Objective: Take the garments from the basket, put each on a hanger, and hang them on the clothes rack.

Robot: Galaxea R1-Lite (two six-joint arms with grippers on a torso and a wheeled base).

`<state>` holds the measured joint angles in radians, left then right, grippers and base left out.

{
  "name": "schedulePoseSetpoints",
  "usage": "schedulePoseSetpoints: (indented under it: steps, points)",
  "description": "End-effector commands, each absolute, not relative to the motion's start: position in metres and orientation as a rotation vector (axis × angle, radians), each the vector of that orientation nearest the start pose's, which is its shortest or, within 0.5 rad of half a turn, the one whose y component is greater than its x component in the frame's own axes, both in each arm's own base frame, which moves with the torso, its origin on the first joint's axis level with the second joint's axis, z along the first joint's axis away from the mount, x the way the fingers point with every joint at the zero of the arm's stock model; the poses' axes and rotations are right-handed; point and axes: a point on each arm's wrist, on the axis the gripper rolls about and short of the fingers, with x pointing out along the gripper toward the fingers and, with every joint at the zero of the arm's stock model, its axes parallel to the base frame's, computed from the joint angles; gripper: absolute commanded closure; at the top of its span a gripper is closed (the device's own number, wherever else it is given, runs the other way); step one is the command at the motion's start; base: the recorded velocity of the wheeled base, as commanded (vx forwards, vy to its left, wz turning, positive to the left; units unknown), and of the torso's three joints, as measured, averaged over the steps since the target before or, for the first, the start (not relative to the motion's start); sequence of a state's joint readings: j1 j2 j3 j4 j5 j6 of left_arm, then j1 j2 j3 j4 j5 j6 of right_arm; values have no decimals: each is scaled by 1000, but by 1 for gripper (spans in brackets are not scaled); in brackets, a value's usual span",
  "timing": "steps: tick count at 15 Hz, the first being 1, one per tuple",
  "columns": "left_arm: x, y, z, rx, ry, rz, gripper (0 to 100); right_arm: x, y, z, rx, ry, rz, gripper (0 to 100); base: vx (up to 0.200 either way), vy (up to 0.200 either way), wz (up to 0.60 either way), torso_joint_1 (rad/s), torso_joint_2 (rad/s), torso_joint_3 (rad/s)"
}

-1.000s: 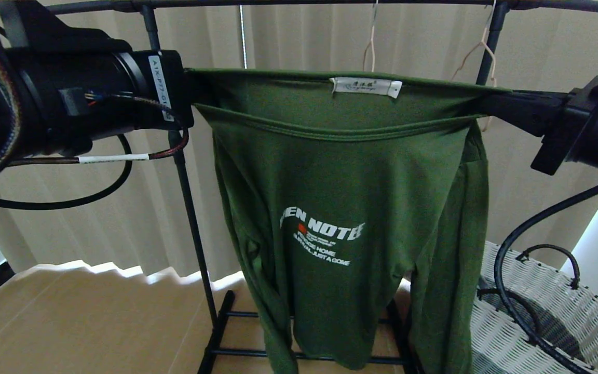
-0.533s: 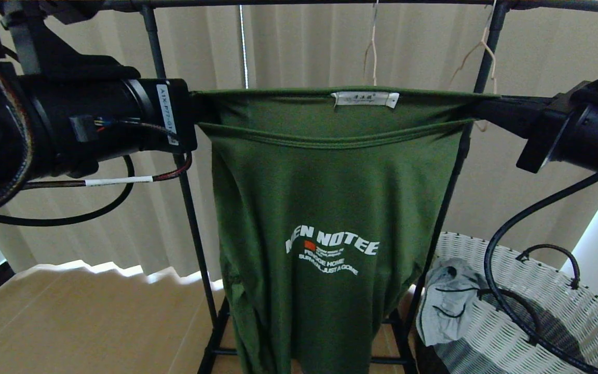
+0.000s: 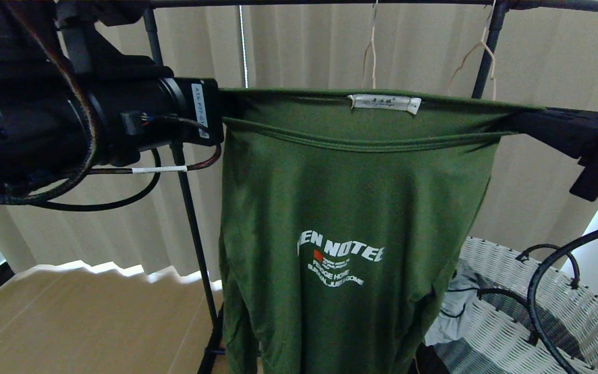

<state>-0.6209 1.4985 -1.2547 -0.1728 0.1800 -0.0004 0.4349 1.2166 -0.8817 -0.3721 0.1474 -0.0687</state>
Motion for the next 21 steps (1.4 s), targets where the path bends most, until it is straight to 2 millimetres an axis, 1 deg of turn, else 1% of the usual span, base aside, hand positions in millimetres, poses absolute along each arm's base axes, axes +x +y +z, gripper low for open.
schedulePoseSetpoints:
  steps: [1,2,4,7,10,11,14,18,20,21]
  points:
    - [243,-168,317,31,77,-435,100,154,76,297,-58,-77,596,100,0,0,0,0,0,0]
    - [251,-172,318,28,70,-431,100,150,75,297,-58,-83,633,100,0,0,0,0,0,0]
    - [261,-174,319,24,65,-415,100,143,73,296,-59,-94,700,100,0,0,0,0,0,0]
    - [265,-177,319,24,65,-415,100,140,72,290,-60,-84,722,100,0,0,0,0,0,0]
    - [265,-177,312,26,88,-415,100,142,74,289,-62,-75,720,100,0,0,0,0,0,0]
    - [262,-175,310,23,96,-418,100,146,74,288,-65,-64,712,100,0,0,0,0,0,0]
    - [238,-158,316,16,82,-425,100,167,75,289,-68,-41,665,100,0,0,0,0,0,0]
    - [195,-135,321,7,60,-573,100,199,77,298,-62,-34,621,100,0,0,0,0,0,0]
    - [184,-131,319,11,59,-612,100,217,84,303,-48,-48,622,100,0,0,0,0,0,0]
    - [178,-134,318,11,57,-639,100,224,87,303,-46,-62,623,100,0,0,0,0,0,0]
